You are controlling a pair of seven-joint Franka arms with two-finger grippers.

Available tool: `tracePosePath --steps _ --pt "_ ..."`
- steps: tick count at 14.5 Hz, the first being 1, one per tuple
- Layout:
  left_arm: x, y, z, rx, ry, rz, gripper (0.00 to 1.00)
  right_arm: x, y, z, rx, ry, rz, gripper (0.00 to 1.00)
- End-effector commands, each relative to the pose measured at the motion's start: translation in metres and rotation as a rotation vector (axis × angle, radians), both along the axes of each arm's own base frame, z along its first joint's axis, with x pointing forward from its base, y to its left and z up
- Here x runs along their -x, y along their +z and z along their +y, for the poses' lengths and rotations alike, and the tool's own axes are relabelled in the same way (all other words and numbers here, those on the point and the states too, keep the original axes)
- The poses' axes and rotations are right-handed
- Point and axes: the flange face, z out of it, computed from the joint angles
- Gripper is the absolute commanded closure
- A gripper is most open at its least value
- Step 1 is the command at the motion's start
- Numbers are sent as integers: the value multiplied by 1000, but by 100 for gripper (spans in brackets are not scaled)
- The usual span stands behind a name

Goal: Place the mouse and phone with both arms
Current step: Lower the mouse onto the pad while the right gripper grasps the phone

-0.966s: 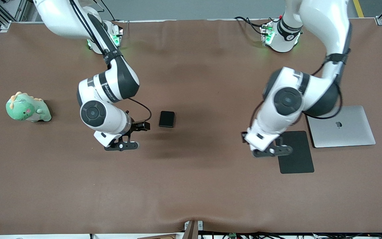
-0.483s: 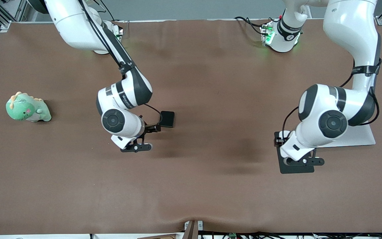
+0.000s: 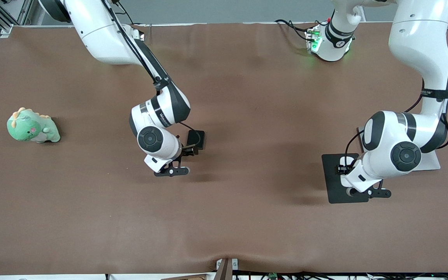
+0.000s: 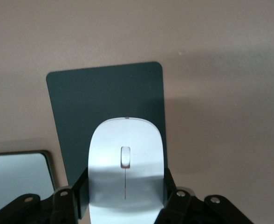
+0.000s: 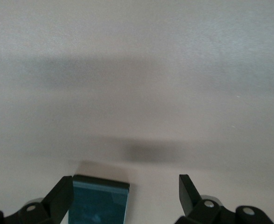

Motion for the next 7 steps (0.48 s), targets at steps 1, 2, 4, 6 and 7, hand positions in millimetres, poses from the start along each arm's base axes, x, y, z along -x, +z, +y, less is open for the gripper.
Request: tracePosePath --steps 1,2,4,6,7 --pt "-6 -19 16 5 11 -32 100 14 -17 2 -10 -27 -22 0" --pt "-7 -24 18 5 13 -32 100 19 -23 4 -10 -23 -30 0" --pt "-8 -35 20 8 14 -37 100 22 -25 6 -8 -26 -27 0" --pt "-8 -48 20 8 11 -35 100 28 -26 14 -1 -63 -20 0" --pt "-8 -56 24 7 15 -25 100 34 -31 16 3 -62 -8 0"
